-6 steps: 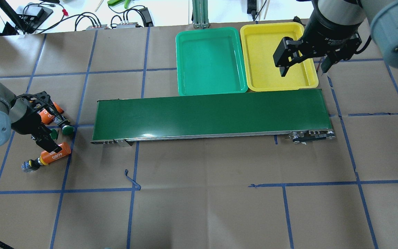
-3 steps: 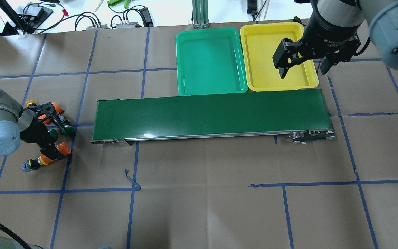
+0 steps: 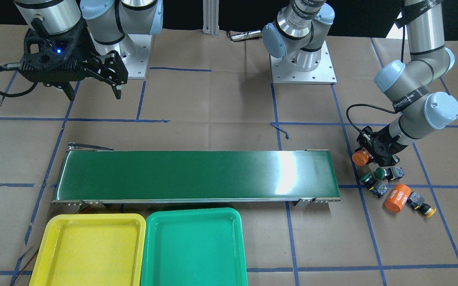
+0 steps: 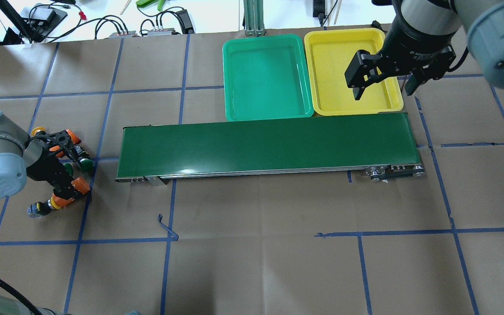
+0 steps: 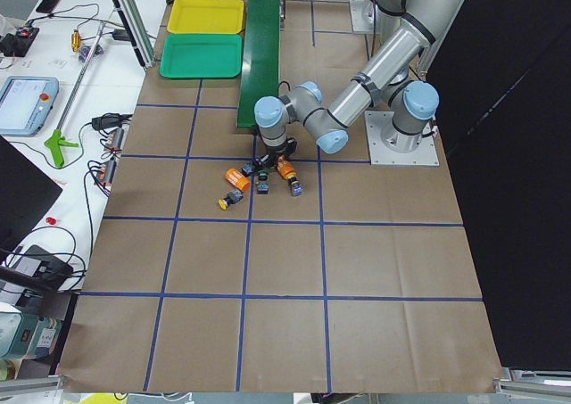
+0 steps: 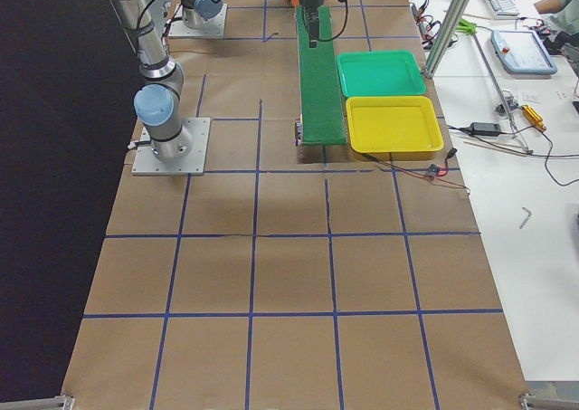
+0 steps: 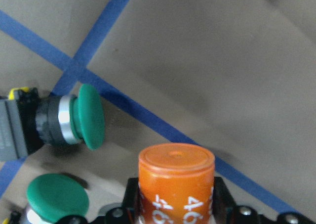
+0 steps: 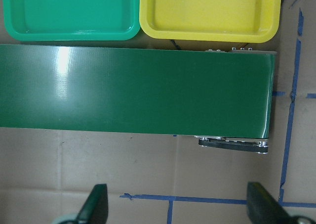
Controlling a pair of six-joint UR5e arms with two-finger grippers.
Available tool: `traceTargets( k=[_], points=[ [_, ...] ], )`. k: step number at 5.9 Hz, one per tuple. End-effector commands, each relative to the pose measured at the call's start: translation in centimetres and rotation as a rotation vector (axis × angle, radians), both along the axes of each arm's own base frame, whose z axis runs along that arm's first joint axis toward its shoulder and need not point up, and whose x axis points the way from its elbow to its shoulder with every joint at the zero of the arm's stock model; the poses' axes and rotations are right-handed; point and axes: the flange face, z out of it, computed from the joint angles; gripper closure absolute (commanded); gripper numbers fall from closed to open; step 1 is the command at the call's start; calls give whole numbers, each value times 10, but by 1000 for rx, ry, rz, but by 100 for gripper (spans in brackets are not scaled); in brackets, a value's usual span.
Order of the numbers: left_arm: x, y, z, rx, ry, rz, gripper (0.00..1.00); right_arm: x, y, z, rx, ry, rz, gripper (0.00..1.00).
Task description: Sort buttons by color to trays
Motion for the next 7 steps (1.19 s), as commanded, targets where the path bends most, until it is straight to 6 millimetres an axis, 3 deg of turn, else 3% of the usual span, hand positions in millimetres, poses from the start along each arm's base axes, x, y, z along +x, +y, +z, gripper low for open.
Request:
traceTargets(
  k=[1,2,3,4,5,6,7],
  points=[
    [-19,-22,41,-77,-3,-33,100,0,2,-4,14,0,2,0],
    [-51,-44,76,-75,8,-111,100,0,3,-12,25,3,76,0],
    [-100,-64,112,-75,23,-205,100,0,3,-16,31,7,199,0],
    [-156,-75,125,-86,29,-315,100,0,4,-18,34,11,308,0],
    [-184,-76,143,-121,23,-392,100,3,10,-20,39,15,499,0],
    [-197,-76,119,-78,43,-428,100,20,19,-26,47,30,824,0],
    [-219,-74,106,-58,42,-467,99,24,24,-42,77,21,914,0]
  ],
)
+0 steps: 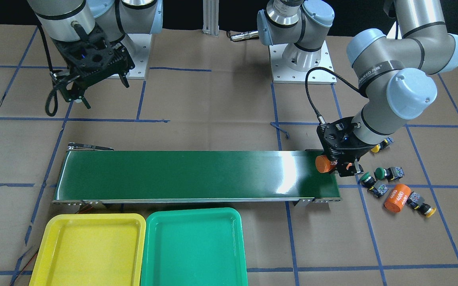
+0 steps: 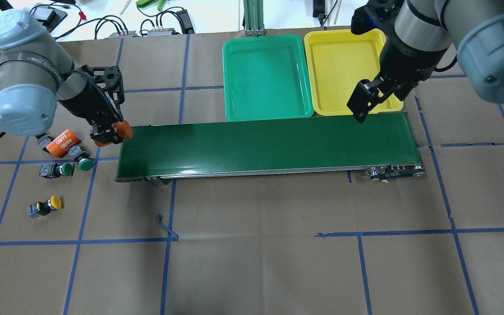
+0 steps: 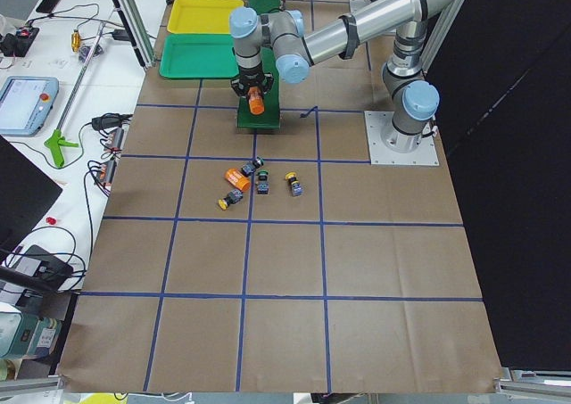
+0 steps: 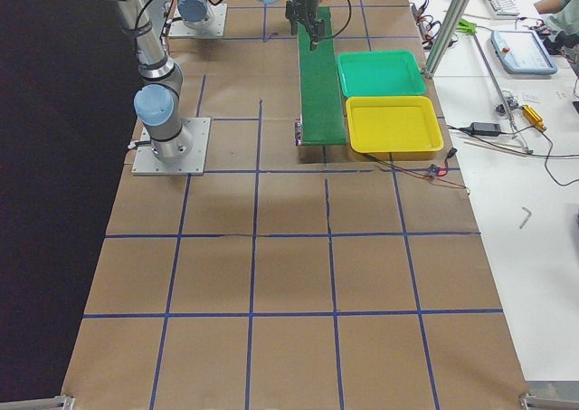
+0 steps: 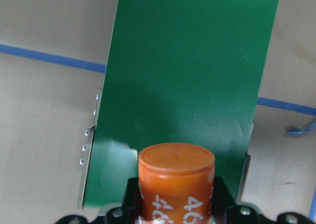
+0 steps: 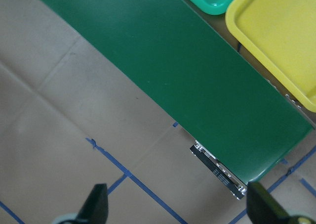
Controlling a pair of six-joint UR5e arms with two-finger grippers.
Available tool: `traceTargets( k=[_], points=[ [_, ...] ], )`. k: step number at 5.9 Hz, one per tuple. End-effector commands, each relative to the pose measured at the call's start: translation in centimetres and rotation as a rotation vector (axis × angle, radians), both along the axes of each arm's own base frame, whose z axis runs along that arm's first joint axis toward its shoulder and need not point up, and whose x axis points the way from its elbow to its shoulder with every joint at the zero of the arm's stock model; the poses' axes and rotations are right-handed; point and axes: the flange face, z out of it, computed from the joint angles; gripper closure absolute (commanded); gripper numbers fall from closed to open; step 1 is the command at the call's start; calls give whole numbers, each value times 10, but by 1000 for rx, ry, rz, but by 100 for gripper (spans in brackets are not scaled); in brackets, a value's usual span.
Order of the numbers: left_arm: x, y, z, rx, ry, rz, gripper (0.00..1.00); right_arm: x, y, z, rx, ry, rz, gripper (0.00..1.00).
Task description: Sort buttons by color to trays
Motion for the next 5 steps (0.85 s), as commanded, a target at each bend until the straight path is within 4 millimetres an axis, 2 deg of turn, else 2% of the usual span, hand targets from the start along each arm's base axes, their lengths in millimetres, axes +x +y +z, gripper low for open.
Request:
traceTargets(
  k=[1,2,3,4,5],
  points=[
    [-33,1,-29,49,-2,-57,99,8,3,-23,28,-5,328,0],
    [-34,1,-35,60,1,-55,87,11,-15,-26,-60,-2,461,0],
    [-34,3,-40,70,6,-60,19,12,-32,-36,-100,5,608,0],
    [-32,3,-44,75,4,-60,10,13,-34,-50,-73,-2,681,0],
    [-24,-5,-29,44,-12,-47,2,13,-29,-52,-71,-9,673,0]
  ],
)
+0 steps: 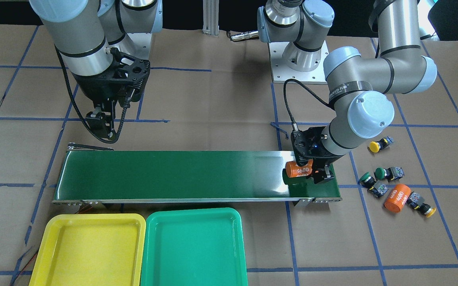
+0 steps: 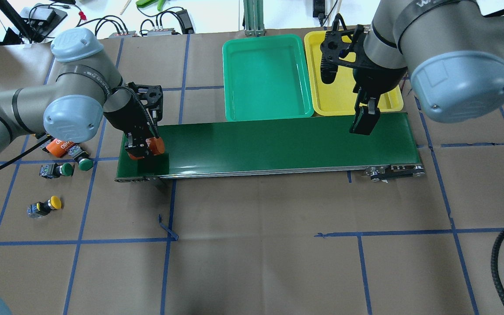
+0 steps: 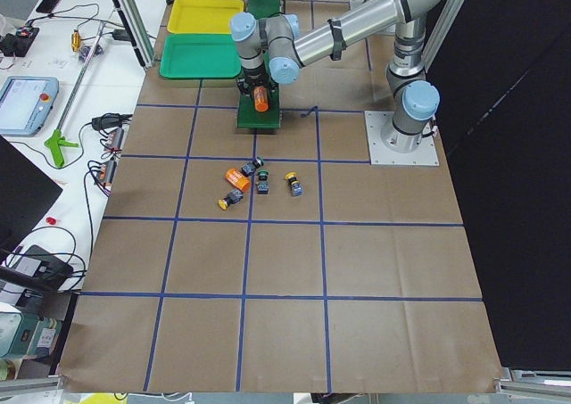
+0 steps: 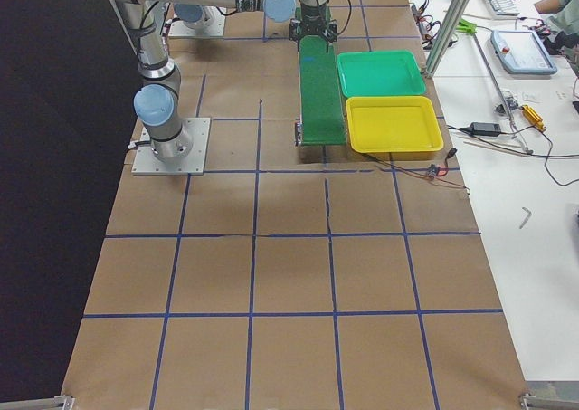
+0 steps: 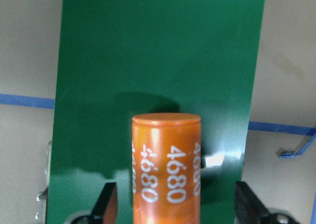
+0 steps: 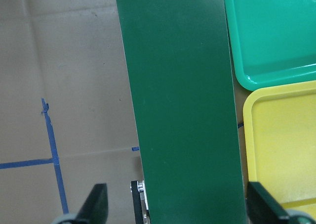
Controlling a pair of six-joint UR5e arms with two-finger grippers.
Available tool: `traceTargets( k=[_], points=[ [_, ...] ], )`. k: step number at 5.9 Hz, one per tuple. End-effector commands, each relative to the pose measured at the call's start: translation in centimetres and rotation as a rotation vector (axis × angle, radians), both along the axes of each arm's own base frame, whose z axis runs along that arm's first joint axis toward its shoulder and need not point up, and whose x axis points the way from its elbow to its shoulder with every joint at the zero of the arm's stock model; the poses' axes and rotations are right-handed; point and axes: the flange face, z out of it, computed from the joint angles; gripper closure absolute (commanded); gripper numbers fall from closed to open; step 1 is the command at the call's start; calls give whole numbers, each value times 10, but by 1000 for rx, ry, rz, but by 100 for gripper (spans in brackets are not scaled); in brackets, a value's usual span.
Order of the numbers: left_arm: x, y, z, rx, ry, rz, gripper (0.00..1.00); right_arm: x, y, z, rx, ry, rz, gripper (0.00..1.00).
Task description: Sort buttons by color to trays
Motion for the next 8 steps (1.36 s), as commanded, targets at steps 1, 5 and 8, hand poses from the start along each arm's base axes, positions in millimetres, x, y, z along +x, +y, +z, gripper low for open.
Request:
traceTargets(
  k=[1,5,8],
  points=[
    [37,-5,26,-32,-102,39,2,5,3,-5,8,-46,25,0],
    [260,62,9,39,-64,280,2,24,45,1,37,-46,52,0],
    [304,106,-62,120,9,319,2,21,52,-8,47,-29,22,0]
  ],
)
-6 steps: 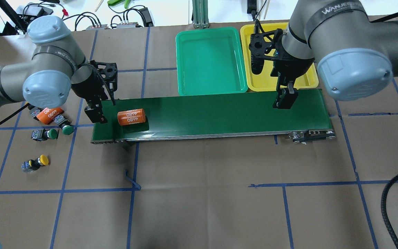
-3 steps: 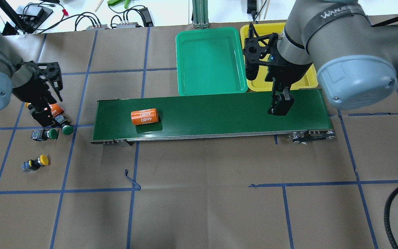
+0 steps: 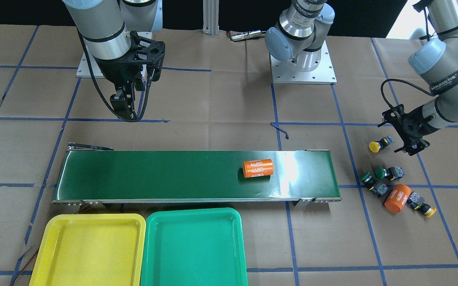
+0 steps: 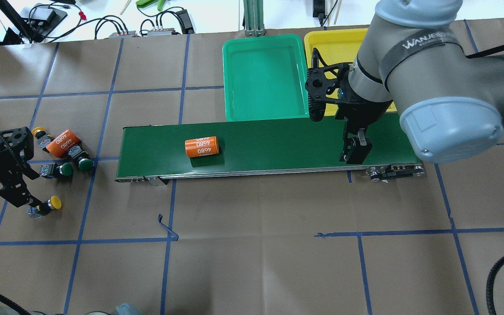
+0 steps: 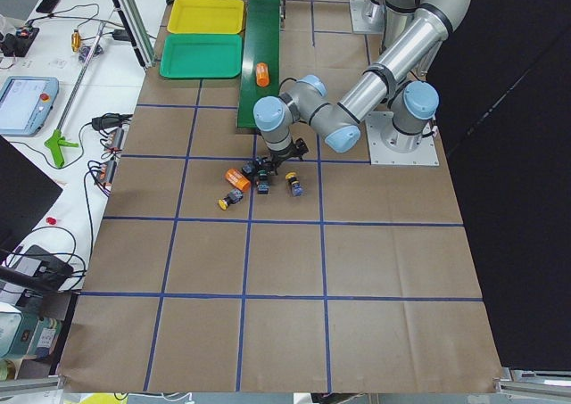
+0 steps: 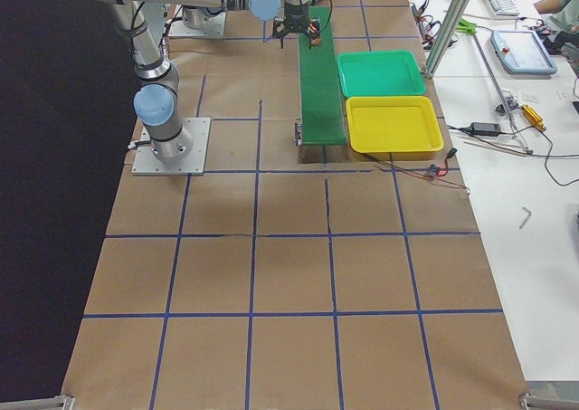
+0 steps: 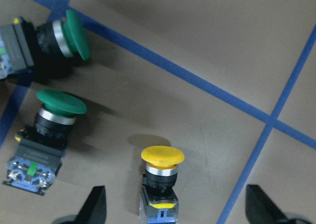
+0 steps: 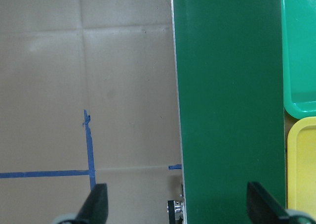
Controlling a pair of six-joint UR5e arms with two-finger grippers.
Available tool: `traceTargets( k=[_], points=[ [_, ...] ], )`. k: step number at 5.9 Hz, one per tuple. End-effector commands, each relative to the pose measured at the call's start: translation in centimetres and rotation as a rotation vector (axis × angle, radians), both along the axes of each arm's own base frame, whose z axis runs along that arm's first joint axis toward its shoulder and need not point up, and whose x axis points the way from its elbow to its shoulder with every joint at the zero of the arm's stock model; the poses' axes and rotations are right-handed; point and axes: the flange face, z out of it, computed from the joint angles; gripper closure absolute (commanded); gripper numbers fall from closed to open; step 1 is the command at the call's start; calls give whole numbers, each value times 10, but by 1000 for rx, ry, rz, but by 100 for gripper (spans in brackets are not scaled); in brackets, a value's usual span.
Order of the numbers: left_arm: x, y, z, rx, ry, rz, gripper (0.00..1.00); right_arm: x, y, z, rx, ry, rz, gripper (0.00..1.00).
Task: Sort buttons by color to trays
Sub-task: 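Return the left gripper to the pile and grasp a yellow-cap button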
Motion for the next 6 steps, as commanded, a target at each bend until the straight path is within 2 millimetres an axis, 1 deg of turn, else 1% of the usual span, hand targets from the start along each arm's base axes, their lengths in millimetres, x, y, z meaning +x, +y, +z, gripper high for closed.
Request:
traceTargets(
  k=[1,2,3,4,5,6],
  points=[
    [15,6,-44,-2,4,-12,2,0,-1,4,-13,2,-23,0],
    [10,14,-61,30,-5,-16,2,0,-7,14,-22,7,-15,0],
    [11,21,-62,63,-37,-15,4,2,-14,17,34,15,22,0],
    [11,19,-61,55,-38,-24,58,4,-25,18,39,12,97,0],
    [12,16,-58,51,-44,-26,100,5,-26,15,43,3,105,0],
    [11,9,-50,26,-49,-36,100,6,-24,12,52,-1,101,0]
  ],
)
